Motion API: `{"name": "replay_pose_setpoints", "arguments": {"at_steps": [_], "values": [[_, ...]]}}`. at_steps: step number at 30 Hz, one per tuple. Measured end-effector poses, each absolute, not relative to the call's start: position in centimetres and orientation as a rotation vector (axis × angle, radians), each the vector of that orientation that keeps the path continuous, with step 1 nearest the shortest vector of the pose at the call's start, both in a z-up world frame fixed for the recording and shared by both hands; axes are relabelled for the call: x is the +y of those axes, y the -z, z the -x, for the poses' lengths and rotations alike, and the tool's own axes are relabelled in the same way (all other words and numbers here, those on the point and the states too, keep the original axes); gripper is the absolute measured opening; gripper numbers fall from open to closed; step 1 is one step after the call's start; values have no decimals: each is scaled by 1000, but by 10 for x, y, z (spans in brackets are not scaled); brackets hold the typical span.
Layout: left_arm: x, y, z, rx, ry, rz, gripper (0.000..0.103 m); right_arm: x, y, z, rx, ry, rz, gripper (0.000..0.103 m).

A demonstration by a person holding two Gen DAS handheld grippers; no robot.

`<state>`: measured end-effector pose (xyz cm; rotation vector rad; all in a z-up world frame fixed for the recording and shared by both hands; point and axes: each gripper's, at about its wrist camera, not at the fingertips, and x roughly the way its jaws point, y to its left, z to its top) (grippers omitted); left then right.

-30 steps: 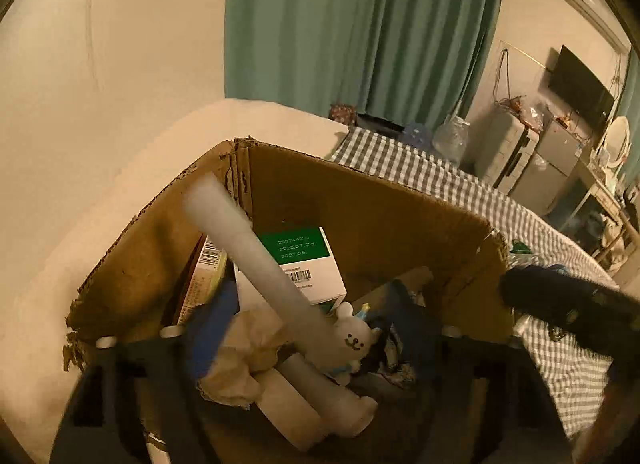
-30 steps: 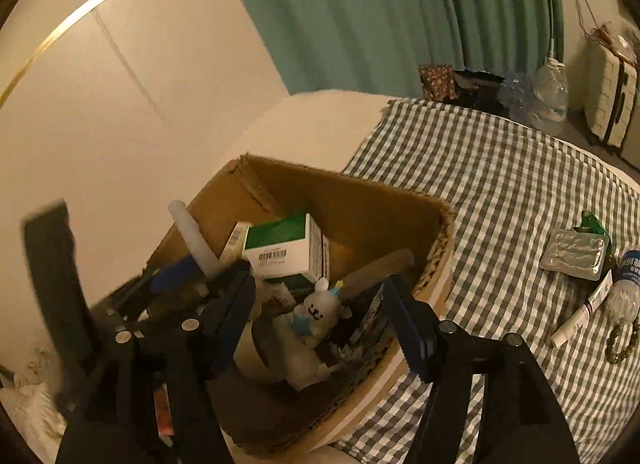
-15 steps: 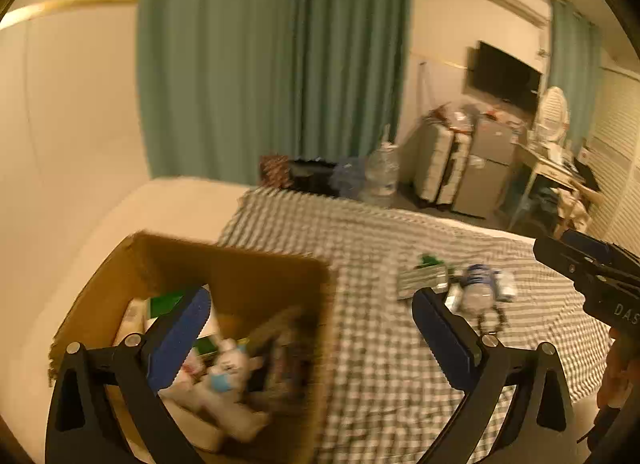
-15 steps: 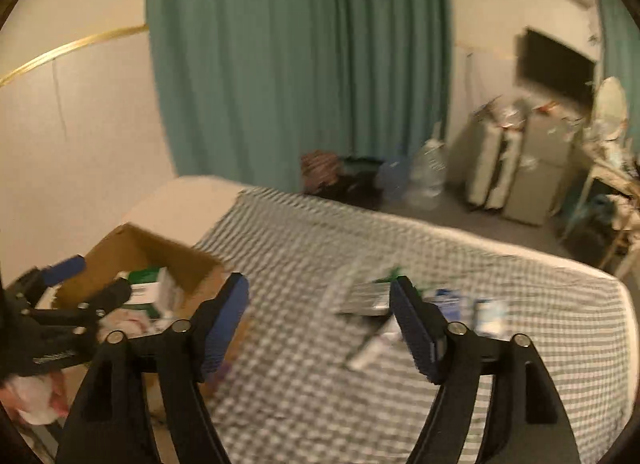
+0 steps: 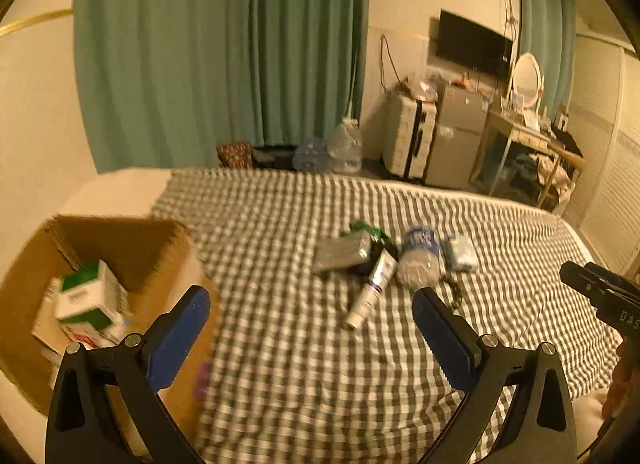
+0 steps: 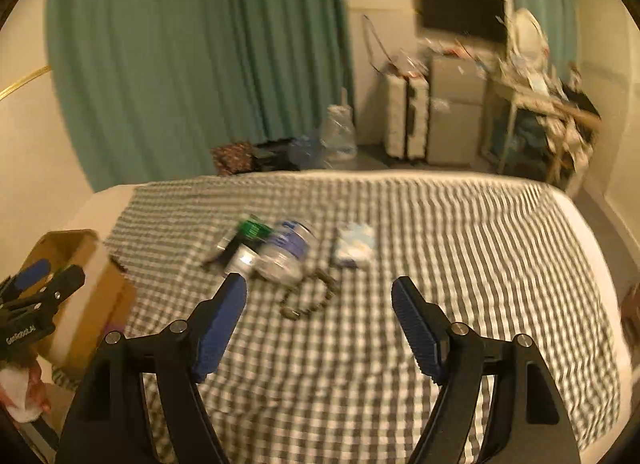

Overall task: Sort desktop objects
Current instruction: 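Grasp the white-purple toothpaste tube with the left tool while the right tool grasps the bead bracelet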

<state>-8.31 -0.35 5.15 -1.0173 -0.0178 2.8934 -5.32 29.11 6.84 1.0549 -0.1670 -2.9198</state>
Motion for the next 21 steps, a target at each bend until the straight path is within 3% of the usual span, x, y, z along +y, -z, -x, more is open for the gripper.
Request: {"name": "replay_pose_setpoints", "arguments": {"at_steps": [5,7,8,21], "values": [[22,-12,108,4,-2836,1118,103,308,-35,72,-254,2885,-1150,75],[33,5,121,28,-2807,1156,103,308,-18,82,-253,2840,-1244,57],[36,12,126,41,-2797,1173,103,306,-10,85,-255,2825,-1266,55],[72,86,200,138,-2683,1266,103,295,58,165,-274,2699,-1417,51]]}}
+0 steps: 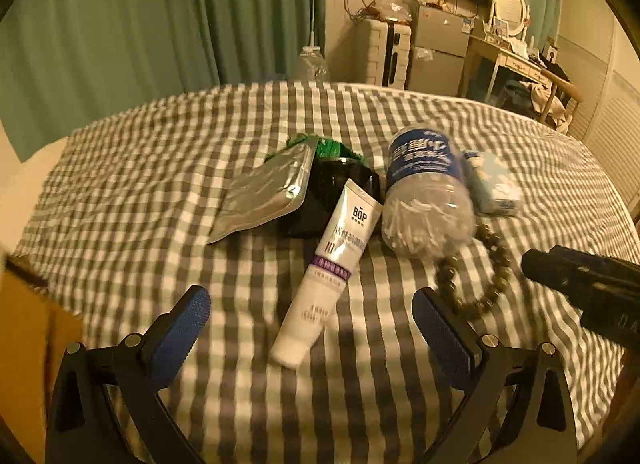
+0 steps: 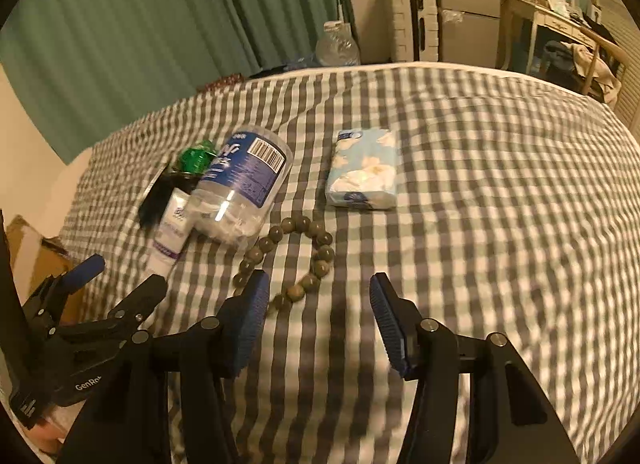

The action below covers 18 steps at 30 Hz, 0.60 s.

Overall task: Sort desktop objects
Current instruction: 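Grasp the white-purple toothpaste tube with the left tool while the right tool grasps the bead bracelet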

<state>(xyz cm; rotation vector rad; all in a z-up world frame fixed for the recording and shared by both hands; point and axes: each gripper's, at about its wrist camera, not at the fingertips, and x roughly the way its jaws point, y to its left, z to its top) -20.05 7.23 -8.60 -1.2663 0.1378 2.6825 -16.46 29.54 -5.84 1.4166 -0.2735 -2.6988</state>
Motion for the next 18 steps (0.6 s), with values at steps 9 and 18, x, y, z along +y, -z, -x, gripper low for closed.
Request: {"name": "replay_pose_setpoints", "arguments": {"at_steps": [9,18], "values": [[78,115,218,152,-2627,1292,38,295,93,191,-299,2663,-1480,12],[58,87,192,77,-2623,1264,19,301,75,170,-396,2639,-1418,11]]}}
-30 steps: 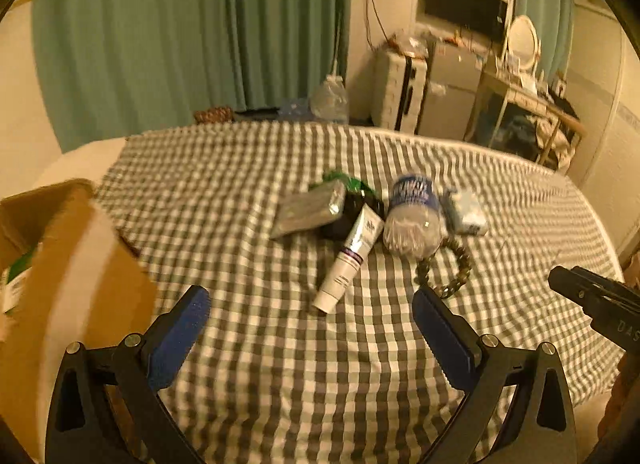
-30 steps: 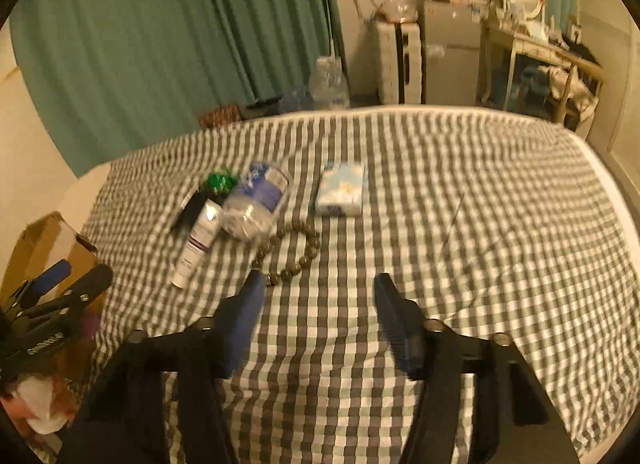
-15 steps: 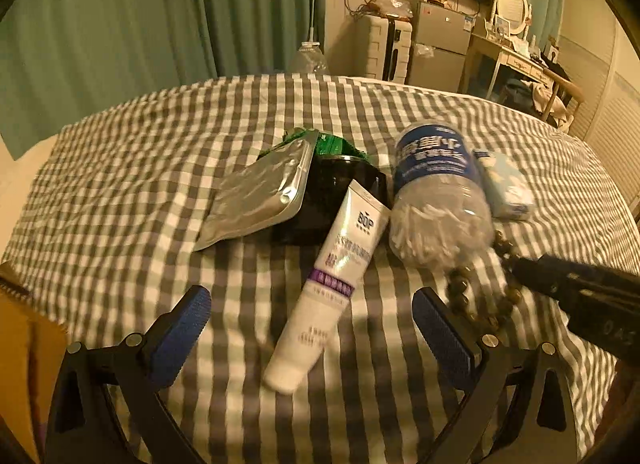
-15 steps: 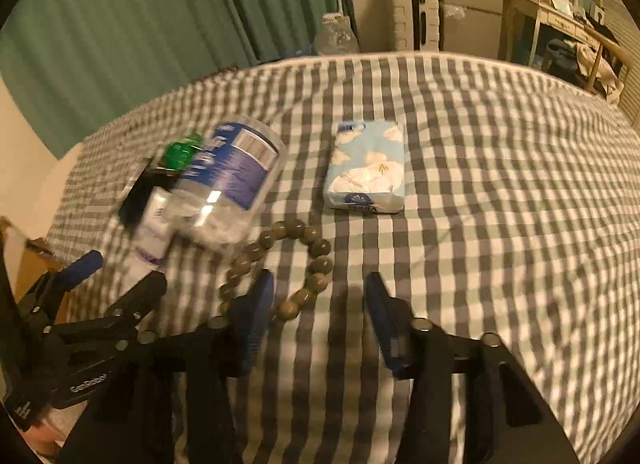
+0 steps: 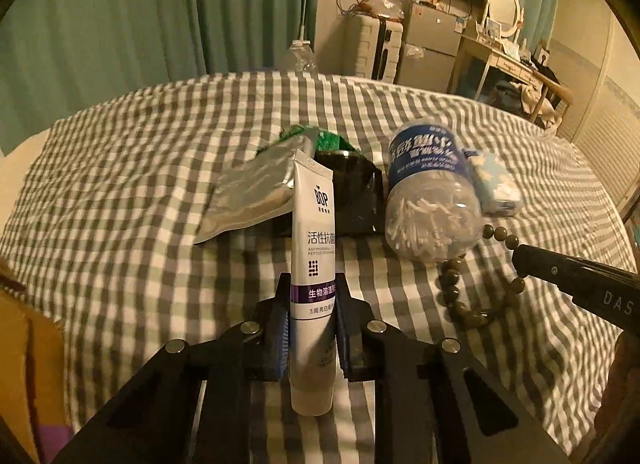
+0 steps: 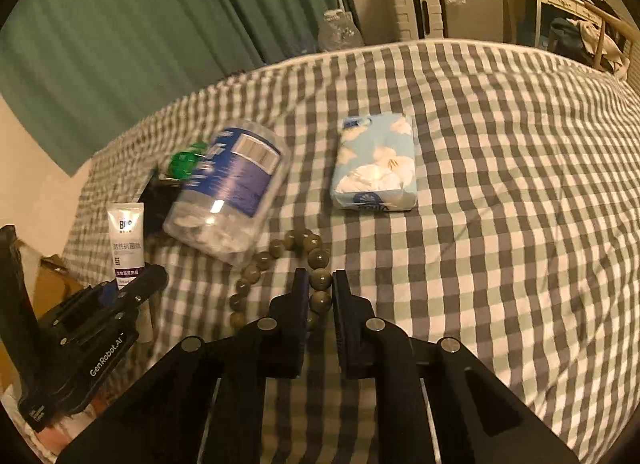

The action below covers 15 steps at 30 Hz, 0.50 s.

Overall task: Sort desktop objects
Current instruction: 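Grasp the white-purple toothpaste tube with the left tool while the right tool grasps the bead bracelet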

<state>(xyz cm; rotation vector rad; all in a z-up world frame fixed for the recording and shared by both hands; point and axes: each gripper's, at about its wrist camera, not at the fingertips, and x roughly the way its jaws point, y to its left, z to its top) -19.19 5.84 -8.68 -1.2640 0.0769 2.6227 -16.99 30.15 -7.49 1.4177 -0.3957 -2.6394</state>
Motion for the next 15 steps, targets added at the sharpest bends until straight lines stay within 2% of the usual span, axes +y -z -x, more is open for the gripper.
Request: {"name": "replay_pose_setpoints", "arguments": {"at_steps": [8,15], "values": [[34,49,158,19,-2666,1212,19,297,41,130,-476,2614,-1296,11],[17,19,134,-12,-2691,1177,19,283,13,102,-423,2640,-1253,11]]}}
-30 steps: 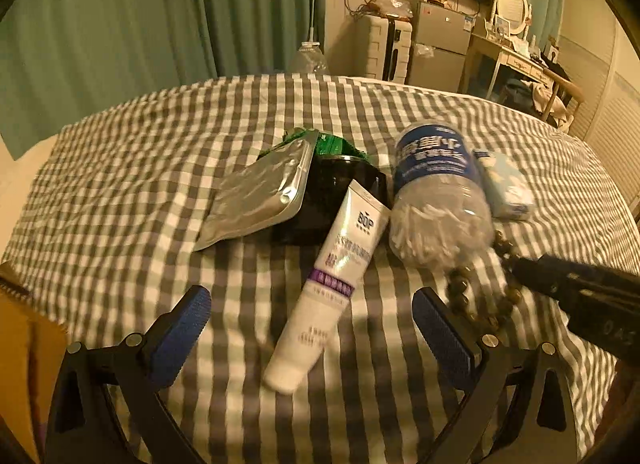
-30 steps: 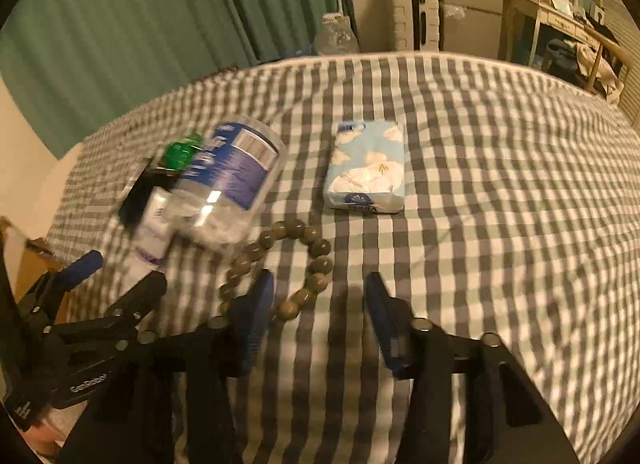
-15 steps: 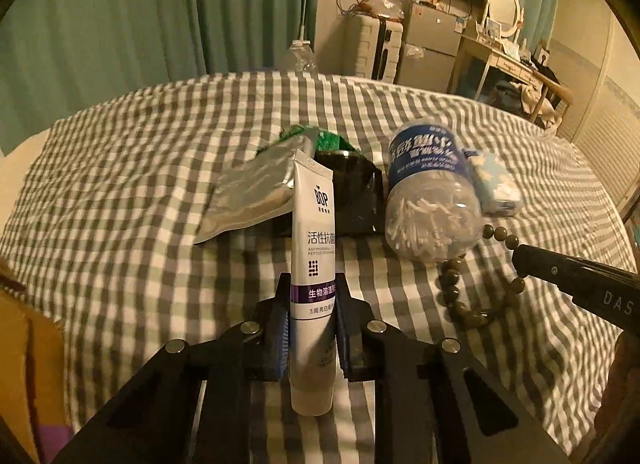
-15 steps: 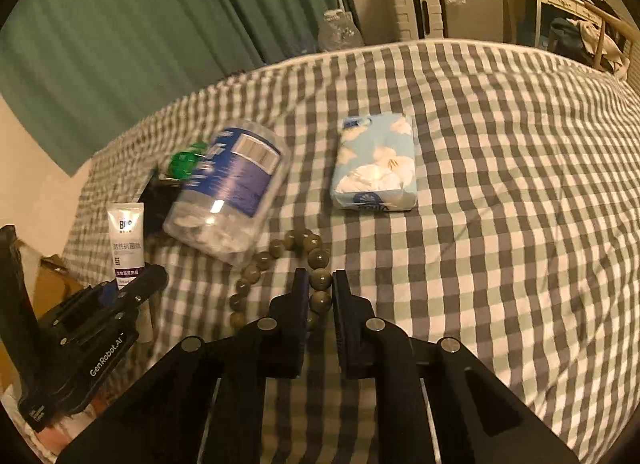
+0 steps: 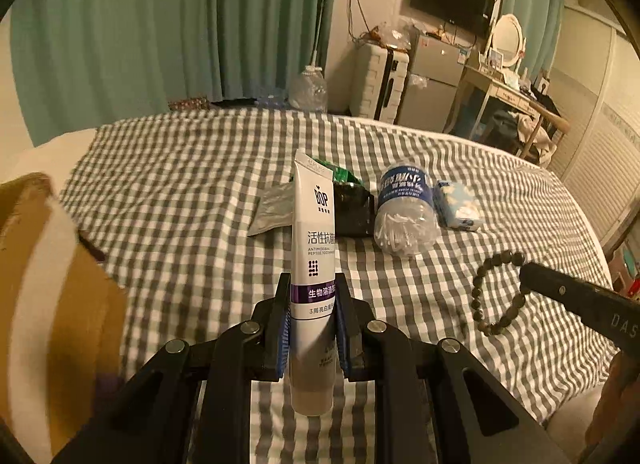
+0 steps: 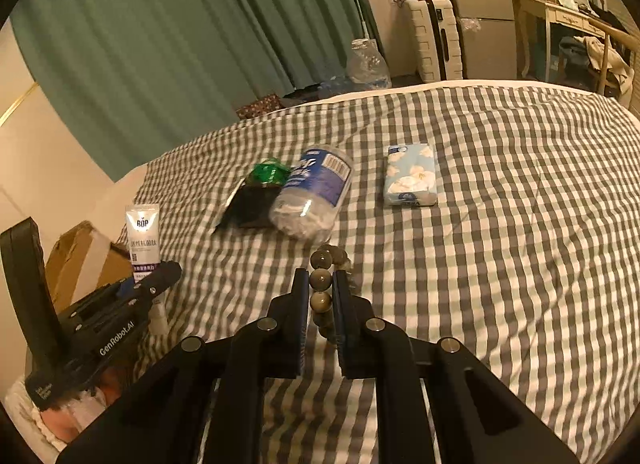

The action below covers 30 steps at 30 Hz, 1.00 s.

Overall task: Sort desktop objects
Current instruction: 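Grasp the white-purple toothpaste tube with the left tool while the right tool grasps the bead bracelet, then carry the toothpaste and bracelet into the cardboard box and release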

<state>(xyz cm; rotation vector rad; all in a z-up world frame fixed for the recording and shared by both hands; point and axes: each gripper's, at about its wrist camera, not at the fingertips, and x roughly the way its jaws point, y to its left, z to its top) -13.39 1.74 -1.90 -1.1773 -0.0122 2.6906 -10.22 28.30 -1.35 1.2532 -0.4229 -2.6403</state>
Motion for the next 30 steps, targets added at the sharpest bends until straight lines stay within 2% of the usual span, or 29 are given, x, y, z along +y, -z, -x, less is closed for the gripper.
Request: {"name": "replay_pose_setpoints", "arguments": {"at_steps": [10,18,26,30], "values": [[-9,-24,102,-31,-2713,1120,19,251,-32,66,-356,2608,-1172,11],[-47,-78,77,-89,-2772,1054,19,196,-103,43,-279,2550,-999,11],[-124,-128,62,-118,-2908,980,19,104,-157,42,-198,2421,-880,11],[-170,-128,54,-154,-2976,987,19,49,-162,45,-120,2364,-869,11]]}}
